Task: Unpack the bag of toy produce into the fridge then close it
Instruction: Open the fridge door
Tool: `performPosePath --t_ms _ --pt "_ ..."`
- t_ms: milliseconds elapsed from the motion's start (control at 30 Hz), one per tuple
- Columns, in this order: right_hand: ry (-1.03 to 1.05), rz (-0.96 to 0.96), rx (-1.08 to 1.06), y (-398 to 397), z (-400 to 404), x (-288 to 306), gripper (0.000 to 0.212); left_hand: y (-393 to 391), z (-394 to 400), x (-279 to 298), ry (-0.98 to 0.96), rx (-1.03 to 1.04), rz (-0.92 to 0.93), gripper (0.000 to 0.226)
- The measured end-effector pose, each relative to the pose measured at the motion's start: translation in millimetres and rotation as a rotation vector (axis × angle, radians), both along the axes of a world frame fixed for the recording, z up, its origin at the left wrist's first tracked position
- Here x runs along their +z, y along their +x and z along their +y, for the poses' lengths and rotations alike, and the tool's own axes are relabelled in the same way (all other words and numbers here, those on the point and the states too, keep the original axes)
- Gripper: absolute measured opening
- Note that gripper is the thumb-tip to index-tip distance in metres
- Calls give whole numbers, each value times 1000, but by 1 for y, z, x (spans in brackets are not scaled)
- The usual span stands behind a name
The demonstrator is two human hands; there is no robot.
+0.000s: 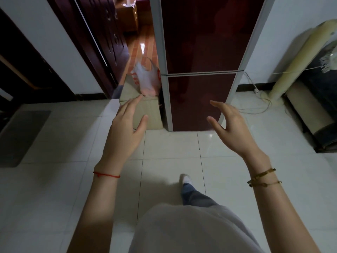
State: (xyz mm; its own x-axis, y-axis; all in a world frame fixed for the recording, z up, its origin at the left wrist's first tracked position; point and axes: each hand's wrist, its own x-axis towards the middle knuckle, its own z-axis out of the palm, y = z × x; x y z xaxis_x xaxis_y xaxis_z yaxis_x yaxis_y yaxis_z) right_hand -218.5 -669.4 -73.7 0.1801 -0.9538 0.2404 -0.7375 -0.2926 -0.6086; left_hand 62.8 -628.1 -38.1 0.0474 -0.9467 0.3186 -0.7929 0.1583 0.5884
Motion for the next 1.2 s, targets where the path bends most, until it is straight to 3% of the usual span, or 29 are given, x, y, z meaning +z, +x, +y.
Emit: performPosePath --t_ms 300,533,900,1200 --pt "-113 -23 94 13 -164 24 44 5 -138 18 4 75 57 50" --pt "-154 -57 119 43 -248 30 43 24 -213 17 -17 98 69 49" --pt "-135 -67 69 103 -330 18 44 84 -311 7 22 14 51 54" --pt "-120 -62 -47 146 -347 13 45 128 -362 -1 33 -76 22 56"
